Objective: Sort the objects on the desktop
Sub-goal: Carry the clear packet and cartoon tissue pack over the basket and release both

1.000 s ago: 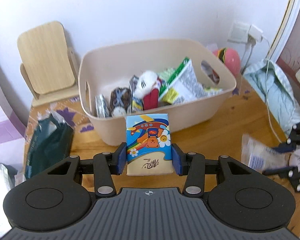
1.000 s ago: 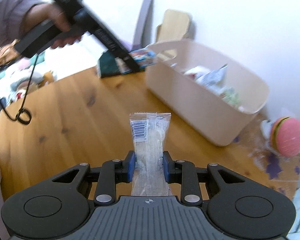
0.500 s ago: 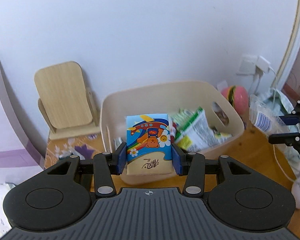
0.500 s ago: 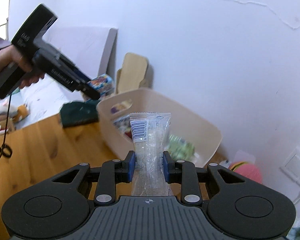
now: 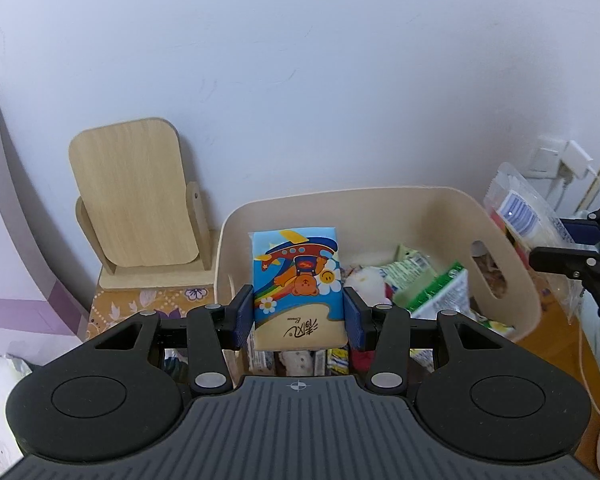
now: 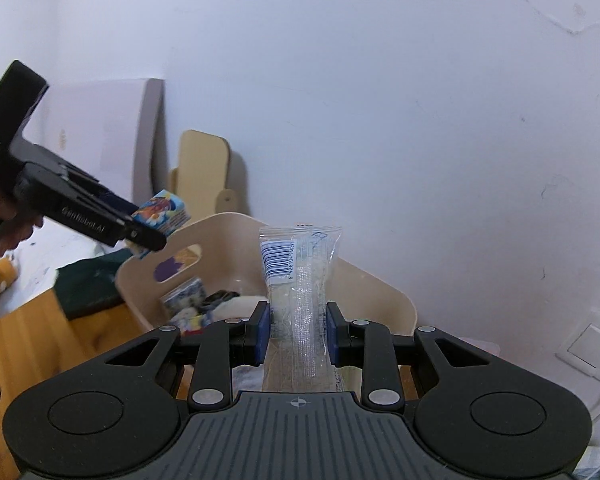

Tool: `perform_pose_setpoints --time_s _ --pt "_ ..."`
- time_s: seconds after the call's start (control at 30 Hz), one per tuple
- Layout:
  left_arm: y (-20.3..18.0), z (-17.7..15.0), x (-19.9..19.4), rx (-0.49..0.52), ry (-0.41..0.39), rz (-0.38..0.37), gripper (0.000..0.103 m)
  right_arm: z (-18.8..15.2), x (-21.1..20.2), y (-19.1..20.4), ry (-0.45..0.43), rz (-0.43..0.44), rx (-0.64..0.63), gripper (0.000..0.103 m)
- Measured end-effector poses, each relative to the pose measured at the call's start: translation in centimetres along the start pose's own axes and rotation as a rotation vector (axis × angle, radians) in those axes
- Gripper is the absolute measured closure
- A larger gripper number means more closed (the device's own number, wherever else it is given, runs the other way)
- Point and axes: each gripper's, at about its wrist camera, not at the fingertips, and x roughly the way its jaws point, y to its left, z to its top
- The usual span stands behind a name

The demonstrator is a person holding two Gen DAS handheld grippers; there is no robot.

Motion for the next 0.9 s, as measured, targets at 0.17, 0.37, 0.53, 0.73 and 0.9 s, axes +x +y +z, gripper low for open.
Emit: perform_pose_setpoints --time_s 0.17,0.37,0.53,0.73,0.9 --pt "0.3 0.4 2.6 -0.032 0.042 0.005 0.056 0.4 3.7 -0.5 0.045 -0.018 0.045 0.076" --pt "0.0 0.0 4.7 -0.013 0.064 0.016 0.056 0.4 7.1 -0.9 0.107 -0.031 0.099 0.076" --pt "-0.3 -0.7 6.1 -0.009 0.096 0.035 0.056 -0.3 9.5 -1.2 0.167 -0.044 0.154 0.076" --pt "-0.8 -1.4 7.1 0.010 0.134 0.031 0.056 -1.7 10.5 -1.4 0.210 -0.045 0.200 0.076" --pt "-1.2 -1.5 6.9 0.018 0.119 0.039 0.050 -2.0 10.6 -1.7 0.224 -0.045 0.235 0.073"
